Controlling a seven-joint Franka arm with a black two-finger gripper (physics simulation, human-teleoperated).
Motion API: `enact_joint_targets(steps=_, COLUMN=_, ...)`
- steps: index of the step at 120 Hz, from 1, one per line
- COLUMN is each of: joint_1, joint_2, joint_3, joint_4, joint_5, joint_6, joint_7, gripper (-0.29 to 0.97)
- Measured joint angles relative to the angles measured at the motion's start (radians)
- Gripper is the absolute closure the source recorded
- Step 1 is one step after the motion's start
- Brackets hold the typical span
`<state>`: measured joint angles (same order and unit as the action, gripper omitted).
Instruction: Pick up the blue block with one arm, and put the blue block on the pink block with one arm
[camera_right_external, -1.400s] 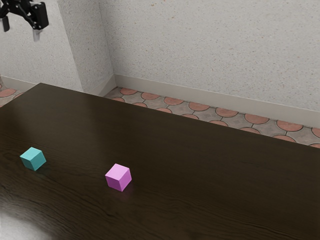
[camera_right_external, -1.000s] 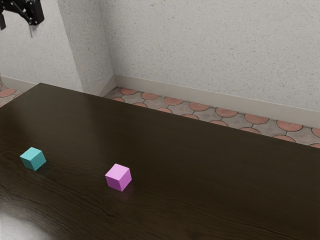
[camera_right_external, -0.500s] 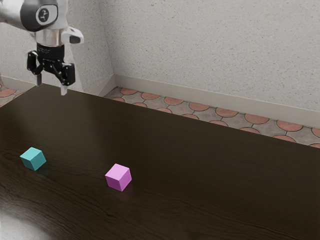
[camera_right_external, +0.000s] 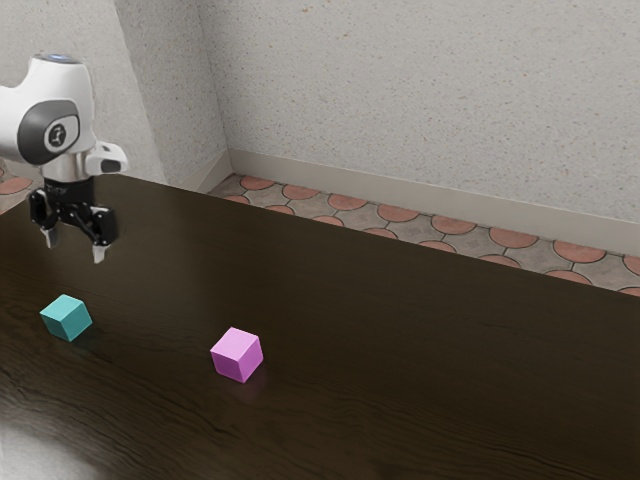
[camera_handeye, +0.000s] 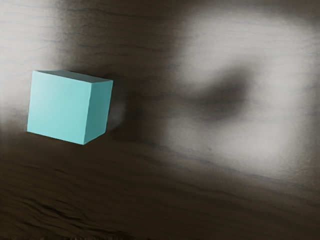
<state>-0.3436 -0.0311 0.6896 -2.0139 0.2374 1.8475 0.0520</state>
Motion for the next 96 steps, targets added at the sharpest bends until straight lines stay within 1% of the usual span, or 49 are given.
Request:
enact_joint_targets(steps=17, joint_1=0.027, joint_2=0.003, joint_3=0.042, joint_4=-0.073, joint_5=0.013, joint_6=0.084, joint_7=0.057, gripper=0.00)
enact_joint_targets(steps=41, joint_1=0.046, joint_2=0.051, joint_3=0.047, joint_4=-0.115, joint_5=0.028, joint_6=0.196, joint_7=0.168, gripper=0.00)
enact_joint_targets(steps=65, joint_1=0.050, joint_2=0.074, joint_3=0.047, joint_4=-0.142, joint_5=0.030, joint_6=0.259, joint_7=0.267, gripper=0.00)
enact_joint_targets(steps=84, joint_1=0.113, joint_2=0.090, joint_3=0.047, joint_4=-0.147, joint_5=0.030, joint_6=0.280, joint_7=0.330, gripper=0.00)
enact_joint_targets(steps=96, joint_1=0.154, joint_2=0.115, joint_3=0.047, joint_4=-0.147, joint_5=0.017, joint_6=0.292, joint_7=0.362, gripper=0.00)
